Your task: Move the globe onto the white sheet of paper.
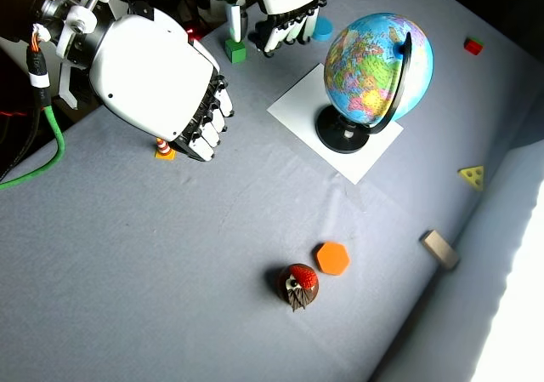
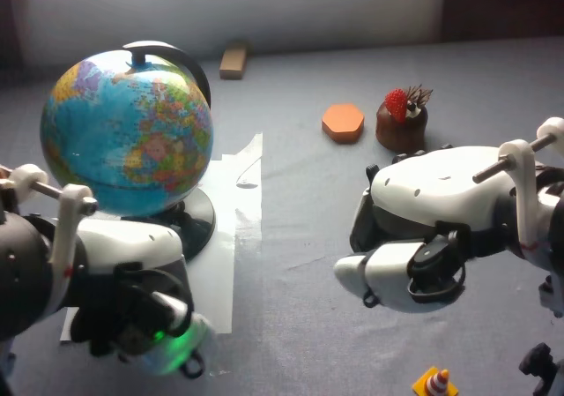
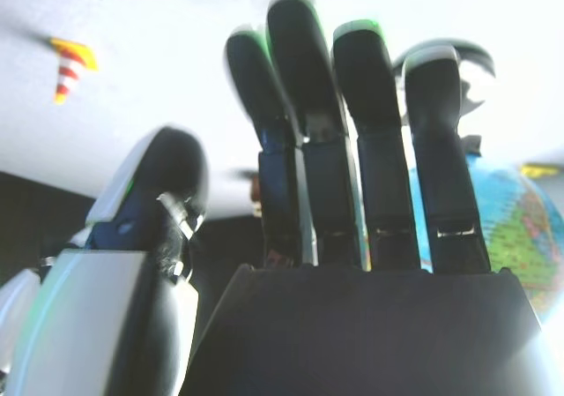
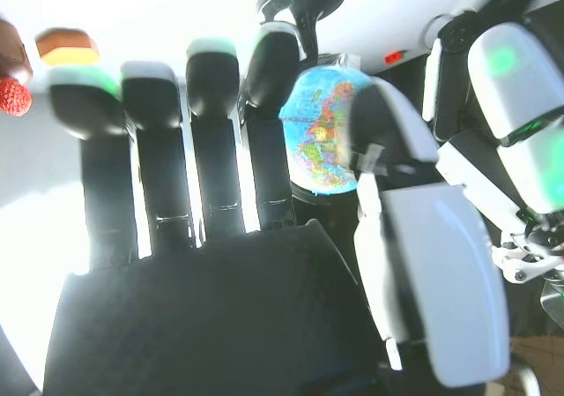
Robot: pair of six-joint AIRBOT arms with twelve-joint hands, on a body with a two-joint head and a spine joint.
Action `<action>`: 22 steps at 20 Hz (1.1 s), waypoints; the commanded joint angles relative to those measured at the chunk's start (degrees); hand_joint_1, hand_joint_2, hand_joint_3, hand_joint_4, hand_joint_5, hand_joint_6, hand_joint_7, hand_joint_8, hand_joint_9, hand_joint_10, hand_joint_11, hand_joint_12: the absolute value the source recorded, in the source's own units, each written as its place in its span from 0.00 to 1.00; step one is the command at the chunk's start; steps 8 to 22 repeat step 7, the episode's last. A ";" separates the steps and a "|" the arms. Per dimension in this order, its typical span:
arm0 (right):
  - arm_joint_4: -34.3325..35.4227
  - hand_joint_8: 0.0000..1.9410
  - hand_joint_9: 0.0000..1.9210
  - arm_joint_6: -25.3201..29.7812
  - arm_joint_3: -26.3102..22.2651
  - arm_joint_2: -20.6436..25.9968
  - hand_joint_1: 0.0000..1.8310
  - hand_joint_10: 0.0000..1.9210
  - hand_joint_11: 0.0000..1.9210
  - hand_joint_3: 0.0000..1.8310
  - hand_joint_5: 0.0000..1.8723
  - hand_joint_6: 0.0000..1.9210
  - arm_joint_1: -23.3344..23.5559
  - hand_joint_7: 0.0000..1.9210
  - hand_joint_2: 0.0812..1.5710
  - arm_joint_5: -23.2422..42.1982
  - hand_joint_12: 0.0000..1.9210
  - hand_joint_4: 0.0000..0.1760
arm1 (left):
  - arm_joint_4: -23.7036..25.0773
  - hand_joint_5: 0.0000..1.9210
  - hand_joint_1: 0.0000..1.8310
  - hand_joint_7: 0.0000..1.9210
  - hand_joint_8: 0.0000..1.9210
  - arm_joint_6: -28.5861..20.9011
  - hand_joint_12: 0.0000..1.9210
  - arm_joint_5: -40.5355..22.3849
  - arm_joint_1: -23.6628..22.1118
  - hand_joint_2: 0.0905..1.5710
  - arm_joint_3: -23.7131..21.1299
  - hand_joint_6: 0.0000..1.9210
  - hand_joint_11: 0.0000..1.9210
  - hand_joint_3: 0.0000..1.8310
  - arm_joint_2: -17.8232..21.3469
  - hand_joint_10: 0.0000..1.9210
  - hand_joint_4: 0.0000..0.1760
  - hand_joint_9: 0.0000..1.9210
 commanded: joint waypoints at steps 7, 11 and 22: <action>-3.10 1.00 0.71 0.39 -0.32 0.18 0.38 1.00 0.74 0.14 0.65 1.00 0.86 0.69 0.87 1.43 1.00 0.99 | 1.27 0.55 0.44 0.60 1.00 2.72 1.00 0.67 -3.45 0.89 0.52 1.00 0.59 0.00 1.53 1.00 0.00 0.65; -3.10 1.00 0.71 0.39 -0.32 0.18 0.38 1.00 0.74 0.14 0.65 1.00 0.86 0.69 0.87 1.43 1.00 0.99 | 1.27 0.55 0.44 0.60 1.00 2.72 1.00 0.67 -3.45 0.89 0.52 1.00 0.59 0.00 1.53 1.00 0.00 0.65; -3.10 1.00 0.71 0.39 -0.32 0.18 0.38 1.00 0.74 0.14 0.65 1.00 0.86 0.69 0.87 1.43 1.00 0.99 | 1.27 0.55 0.44 0.60 1.00 2.72 1.00 0.67 -3.45 0.89 0.52 1.00 0.59 0.00 1.53 1.00 0.00 0.65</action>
